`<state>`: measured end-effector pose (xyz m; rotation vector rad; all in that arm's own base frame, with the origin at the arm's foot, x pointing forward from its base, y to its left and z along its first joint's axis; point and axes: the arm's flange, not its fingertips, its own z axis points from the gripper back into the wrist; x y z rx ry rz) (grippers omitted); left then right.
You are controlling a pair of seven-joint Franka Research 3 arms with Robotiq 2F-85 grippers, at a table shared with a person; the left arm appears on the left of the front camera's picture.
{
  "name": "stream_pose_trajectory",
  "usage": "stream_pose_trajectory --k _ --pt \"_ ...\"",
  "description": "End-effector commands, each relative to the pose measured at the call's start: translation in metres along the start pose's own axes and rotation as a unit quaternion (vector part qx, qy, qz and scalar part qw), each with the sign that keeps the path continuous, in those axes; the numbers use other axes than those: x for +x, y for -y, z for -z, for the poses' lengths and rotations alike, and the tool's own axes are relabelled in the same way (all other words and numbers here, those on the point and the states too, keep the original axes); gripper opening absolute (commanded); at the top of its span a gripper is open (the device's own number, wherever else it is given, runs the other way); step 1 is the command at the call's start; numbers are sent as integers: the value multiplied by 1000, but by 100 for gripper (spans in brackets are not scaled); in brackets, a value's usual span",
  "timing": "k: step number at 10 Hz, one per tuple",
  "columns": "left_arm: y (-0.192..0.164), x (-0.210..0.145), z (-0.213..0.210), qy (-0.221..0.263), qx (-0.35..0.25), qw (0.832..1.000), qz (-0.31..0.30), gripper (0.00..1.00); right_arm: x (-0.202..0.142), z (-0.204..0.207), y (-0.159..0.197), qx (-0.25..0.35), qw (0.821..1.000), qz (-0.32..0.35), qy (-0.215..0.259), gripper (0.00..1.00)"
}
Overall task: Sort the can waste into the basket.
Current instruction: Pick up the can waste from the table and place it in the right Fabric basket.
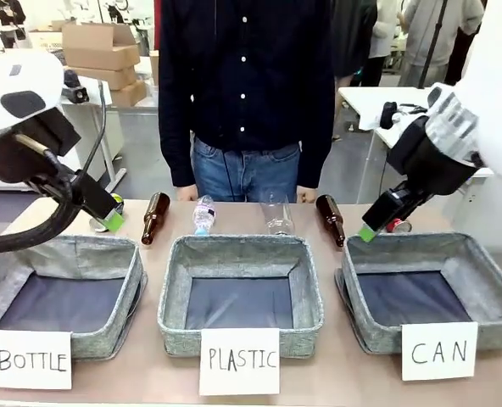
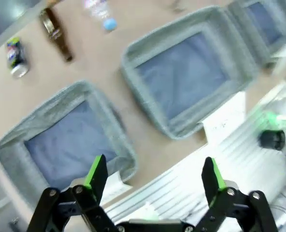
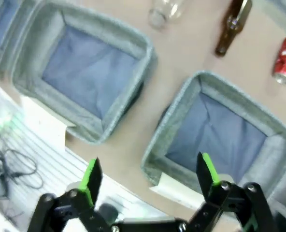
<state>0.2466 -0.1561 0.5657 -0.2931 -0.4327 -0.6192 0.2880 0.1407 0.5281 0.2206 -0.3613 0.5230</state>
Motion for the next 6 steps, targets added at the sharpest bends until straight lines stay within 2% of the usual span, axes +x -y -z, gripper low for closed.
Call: stream_pose_trajectory --k 1,2,3,4,6 --pt "-55 -17 -18 62 -278 958 -37 100 -37 -31 53 206 957 158 128 100" --pt "-86 -28 -17 103 -380 915 -88 100 -51 -44 75 336 901 238 135 100" --pt "-112 -44 -13 142 -437 880 -123 100 -62 -47 90 410 858 278 133 100" --pt "-133 -58 -9 165 -465 855 -158 100 -69 -47 100 441 837 293 138 100" --pt "-161 -69 3 179 -488 832 -193 100 -75 -45 109 441 829 310 148 100"
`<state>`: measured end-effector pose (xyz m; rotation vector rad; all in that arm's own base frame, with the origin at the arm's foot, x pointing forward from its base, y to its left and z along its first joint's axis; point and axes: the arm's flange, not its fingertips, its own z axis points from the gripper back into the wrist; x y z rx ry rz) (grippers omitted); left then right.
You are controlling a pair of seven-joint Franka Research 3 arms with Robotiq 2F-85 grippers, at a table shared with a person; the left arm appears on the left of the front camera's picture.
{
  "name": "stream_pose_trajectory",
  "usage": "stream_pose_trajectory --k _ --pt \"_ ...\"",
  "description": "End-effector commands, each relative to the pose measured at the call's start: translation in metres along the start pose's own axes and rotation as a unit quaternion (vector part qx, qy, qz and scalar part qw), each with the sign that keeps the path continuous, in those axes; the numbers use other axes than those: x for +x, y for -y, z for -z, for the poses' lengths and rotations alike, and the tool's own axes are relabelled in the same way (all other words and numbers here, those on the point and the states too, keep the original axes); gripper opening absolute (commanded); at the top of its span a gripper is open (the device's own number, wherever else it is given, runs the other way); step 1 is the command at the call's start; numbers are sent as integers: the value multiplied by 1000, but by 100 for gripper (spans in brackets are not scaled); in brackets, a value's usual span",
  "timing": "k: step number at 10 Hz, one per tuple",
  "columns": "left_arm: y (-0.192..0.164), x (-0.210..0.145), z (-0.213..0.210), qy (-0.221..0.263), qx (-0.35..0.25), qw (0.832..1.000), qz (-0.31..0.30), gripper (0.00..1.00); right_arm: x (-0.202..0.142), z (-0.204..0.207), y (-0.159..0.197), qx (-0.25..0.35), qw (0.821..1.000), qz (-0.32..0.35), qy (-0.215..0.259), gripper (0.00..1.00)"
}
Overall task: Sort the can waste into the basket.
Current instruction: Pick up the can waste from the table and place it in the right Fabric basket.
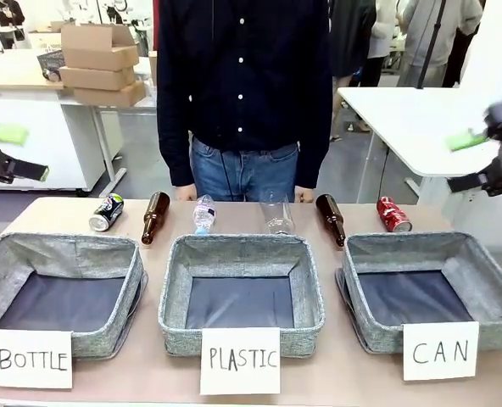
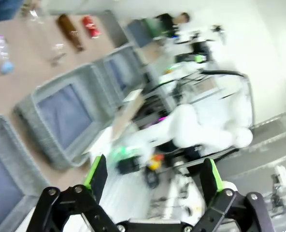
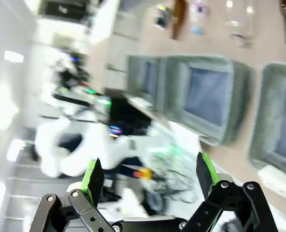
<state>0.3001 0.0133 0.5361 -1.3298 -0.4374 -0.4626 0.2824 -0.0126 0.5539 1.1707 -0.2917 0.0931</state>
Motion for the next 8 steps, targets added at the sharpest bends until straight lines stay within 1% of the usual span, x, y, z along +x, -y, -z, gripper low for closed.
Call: stream_pose_trajectory --k 1,2,3,4,8 --pt "-29 -17 13 45 -64 994 -82 100 -20 18 19 50 996 54 53 100" --pt "-35 -15 18 65 -66 992 -90 100 -23 17 20 17 995 73 69 100" --pt "-38 -9 32 65 45 986 -146 100 -31 23 17 -108 989 52 88 100" --pt "-32 0 -11 56 -78 992 -76 100 11 -9 12 47 996 64 48 100" --pt "-32 0 -11 56 -78 992 -76 100 11 -9 12 47 996 64 48 100"
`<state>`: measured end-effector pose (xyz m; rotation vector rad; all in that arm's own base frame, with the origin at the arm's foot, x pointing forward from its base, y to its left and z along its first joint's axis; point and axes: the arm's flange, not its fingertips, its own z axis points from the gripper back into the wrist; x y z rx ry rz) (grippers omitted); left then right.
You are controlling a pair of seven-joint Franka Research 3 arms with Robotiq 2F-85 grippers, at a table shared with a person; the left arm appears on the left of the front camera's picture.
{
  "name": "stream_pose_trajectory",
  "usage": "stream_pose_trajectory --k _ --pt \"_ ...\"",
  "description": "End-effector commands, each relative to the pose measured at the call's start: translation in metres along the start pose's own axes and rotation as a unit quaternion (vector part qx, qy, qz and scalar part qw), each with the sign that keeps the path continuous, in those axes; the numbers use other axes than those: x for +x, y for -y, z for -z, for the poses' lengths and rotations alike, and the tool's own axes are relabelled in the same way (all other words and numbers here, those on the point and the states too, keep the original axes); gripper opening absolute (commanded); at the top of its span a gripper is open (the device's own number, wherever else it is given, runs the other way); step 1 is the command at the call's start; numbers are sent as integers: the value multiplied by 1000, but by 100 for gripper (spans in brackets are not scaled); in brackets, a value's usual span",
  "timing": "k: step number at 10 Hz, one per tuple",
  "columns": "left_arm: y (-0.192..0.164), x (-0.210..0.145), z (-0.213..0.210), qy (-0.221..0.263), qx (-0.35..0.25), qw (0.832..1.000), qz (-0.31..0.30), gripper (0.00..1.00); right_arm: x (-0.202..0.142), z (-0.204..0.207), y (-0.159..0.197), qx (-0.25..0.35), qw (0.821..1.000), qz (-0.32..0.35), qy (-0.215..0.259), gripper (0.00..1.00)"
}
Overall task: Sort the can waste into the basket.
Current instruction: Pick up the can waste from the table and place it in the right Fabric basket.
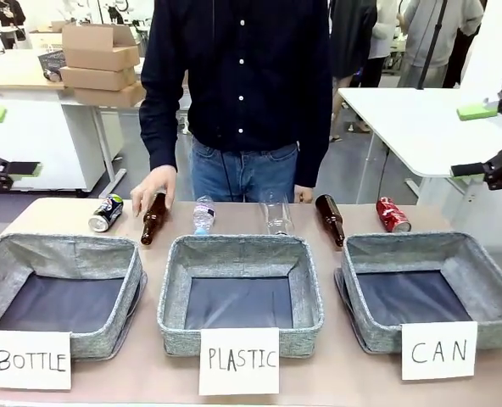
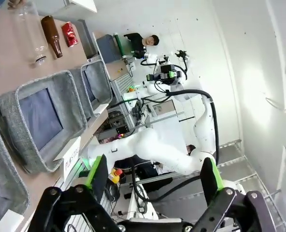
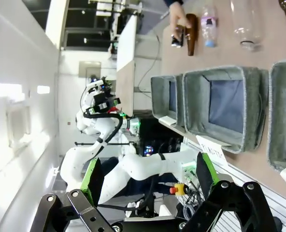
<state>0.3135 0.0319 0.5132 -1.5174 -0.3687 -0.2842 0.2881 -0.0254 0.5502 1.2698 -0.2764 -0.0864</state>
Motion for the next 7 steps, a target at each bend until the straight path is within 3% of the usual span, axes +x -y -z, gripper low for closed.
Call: stream_pose_trajectory --k 1,4,5,6,7 --pt "-2 3 2 5 -9 1000 13 100 6 1 1 10 1000 -14 2 100" --pt "-2 3 2 5 -9 1000 13 100 0 -1 2 1 1000 1 0 100" --pt "-2 3 2 5 -9 1000 13 100 28 19 1 -228 973 -30 15 100" --pt "-2 3 2 5 -9 1000 13 100 51 32 4 -366 929 -43 25 100" --pt "-2 3 2 5 -9 1000 13 100 67 40 9 -456 888 -55 3 100"
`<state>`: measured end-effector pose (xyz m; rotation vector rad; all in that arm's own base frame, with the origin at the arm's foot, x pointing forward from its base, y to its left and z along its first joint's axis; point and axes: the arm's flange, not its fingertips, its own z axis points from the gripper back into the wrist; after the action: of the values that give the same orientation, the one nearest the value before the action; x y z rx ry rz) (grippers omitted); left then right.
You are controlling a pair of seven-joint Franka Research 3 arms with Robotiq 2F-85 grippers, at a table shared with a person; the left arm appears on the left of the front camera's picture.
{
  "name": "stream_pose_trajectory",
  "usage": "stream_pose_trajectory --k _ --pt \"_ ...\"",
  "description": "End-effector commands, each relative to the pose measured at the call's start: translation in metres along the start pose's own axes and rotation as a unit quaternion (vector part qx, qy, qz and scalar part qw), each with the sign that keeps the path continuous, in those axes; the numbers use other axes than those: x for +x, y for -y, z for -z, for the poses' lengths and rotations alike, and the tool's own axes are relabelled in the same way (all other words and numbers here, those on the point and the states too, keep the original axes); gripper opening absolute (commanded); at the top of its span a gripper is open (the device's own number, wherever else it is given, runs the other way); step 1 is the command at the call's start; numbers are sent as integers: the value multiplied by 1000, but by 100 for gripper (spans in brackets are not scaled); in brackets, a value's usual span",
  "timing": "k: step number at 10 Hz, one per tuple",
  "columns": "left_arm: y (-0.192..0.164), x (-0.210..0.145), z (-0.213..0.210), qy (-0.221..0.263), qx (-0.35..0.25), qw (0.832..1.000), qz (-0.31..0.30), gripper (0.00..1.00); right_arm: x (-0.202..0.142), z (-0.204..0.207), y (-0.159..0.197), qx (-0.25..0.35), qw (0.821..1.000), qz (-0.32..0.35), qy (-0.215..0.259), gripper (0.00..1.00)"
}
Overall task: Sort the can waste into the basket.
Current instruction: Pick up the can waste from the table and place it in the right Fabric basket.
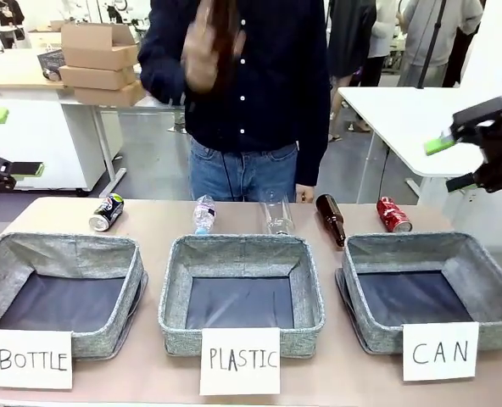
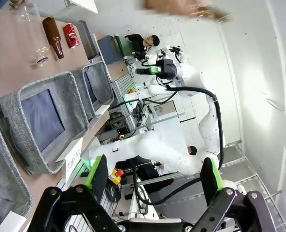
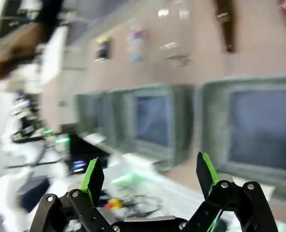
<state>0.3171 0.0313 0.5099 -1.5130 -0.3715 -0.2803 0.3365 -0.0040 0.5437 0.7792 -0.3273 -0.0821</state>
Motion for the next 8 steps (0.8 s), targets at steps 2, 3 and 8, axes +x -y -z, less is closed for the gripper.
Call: stream_pose_trajectory --k 2,3,8 --pt "2 1 1 4 -12 1000 13 100 36 20 13 -329 941 -65 -41 100" --pt "2 1 1 4 -12 1000 13 100 34 20 16 -340 938 -71 -22 100" --pt "2 1 1 4 -12 1000 13 100 37 21 18 -263 961 -79 -13 100"
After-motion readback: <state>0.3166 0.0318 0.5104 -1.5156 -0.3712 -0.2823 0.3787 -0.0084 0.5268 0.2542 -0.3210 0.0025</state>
